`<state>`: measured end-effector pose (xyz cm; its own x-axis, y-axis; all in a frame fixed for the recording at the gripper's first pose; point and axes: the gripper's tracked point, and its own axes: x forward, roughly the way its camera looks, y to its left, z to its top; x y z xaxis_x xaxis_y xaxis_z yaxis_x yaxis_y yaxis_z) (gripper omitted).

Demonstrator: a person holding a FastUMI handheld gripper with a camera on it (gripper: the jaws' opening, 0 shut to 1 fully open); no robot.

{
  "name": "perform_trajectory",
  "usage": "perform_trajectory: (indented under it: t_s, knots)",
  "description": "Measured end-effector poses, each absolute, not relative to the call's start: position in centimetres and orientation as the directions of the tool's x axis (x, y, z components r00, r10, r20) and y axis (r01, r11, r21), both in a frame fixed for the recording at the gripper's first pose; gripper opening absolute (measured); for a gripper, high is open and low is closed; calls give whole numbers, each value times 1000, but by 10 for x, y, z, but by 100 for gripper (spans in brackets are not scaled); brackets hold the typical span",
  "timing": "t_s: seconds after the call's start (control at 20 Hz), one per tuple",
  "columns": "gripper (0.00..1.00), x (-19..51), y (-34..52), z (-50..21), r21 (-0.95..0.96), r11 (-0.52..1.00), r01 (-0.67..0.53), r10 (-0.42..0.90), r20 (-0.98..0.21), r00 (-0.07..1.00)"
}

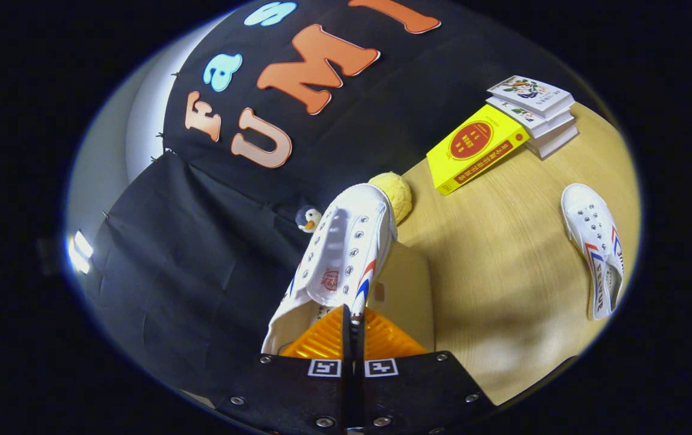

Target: Open the storage box then place both shoes into the box .Put the left shoe in first, then the right shoe, with the right side of both shoes facing outward in a uniform manner.

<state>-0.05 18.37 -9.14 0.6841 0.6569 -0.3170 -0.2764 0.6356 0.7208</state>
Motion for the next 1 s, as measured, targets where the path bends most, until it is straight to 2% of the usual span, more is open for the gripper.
perform_trajectory:
  t_s: [0.15, 0.5, 0.7, 1.0]
  knots:
    - [0, 4, 226, -86, 712, 639, -291, 674, -336, 657]
    - [0, 10, 298, -118, 618, 725, -304, 653, -478, 587]
    - [0, 16, 316, -144, 523, 800, -295, 586, -573, 574]
    - [0, 21, 318, -153, 406, 870, -278, 487, -628, 607]
